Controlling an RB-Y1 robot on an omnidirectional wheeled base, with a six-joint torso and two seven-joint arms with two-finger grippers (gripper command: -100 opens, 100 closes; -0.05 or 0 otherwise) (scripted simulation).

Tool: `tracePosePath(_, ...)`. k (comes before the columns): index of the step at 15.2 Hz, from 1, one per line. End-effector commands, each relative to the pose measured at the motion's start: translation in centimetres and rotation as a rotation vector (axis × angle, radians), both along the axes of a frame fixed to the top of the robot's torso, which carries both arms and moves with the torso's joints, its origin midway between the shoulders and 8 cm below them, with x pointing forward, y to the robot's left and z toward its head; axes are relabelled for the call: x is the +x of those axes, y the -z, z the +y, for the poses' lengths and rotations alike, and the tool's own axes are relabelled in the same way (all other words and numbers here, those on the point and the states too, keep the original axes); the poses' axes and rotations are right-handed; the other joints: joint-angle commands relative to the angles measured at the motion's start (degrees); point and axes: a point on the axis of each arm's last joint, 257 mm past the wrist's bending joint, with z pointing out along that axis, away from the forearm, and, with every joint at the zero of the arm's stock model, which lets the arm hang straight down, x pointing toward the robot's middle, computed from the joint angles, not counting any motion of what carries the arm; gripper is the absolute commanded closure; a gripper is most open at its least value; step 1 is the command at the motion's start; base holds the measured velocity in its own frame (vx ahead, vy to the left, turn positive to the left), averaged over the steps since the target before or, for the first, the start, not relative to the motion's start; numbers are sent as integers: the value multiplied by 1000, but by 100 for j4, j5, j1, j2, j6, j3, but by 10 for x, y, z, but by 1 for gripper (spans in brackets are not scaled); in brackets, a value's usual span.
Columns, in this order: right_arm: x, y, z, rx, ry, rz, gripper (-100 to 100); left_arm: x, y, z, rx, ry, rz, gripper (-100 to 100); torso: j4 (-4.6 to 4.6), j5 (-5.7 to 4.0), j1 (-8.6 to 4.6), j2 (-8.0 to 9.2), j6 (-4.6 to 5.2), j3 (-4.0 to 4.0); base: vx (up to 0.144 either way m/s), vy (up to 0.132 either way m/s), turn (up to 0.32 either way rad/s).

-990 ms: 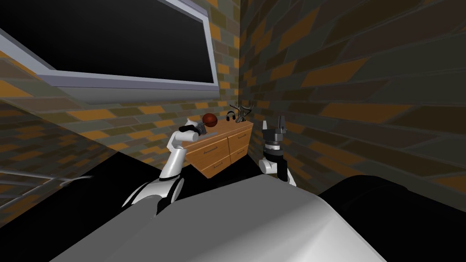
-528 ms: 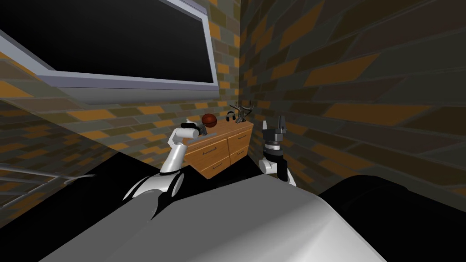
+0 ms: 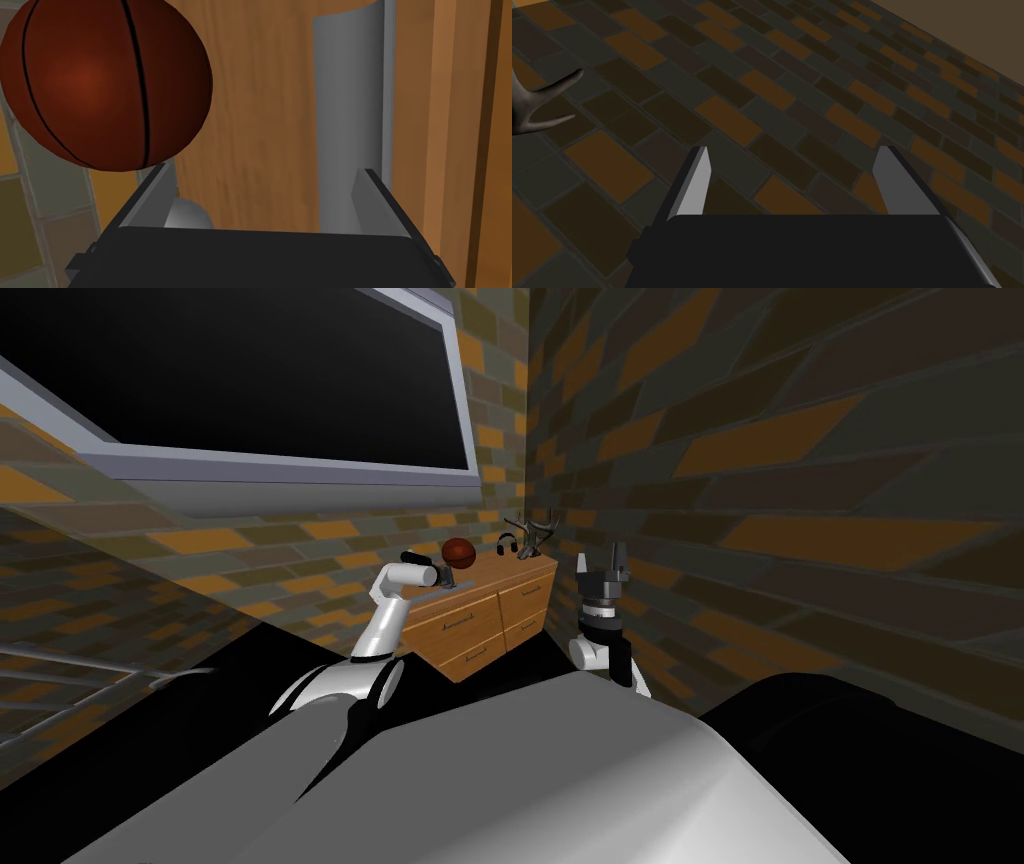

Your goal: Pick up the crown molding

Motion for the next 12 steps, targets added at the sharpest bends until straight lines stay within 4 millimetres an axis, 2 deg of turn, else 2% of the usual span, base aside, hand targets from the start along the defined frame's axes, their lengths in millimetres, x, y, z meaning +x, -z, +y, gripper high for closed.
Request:
tracePosePath(1,0,0,0,0,0,0,0,-6,9,3,5,-8,52,-100,0,0,0,0,0,0,28,-31,17)
tracePosePath(12,0,0,0,0,0,0,0,-31,34,17,12,-51,289,-100,-1,1,3,-6,0,-3,32,-26,14)
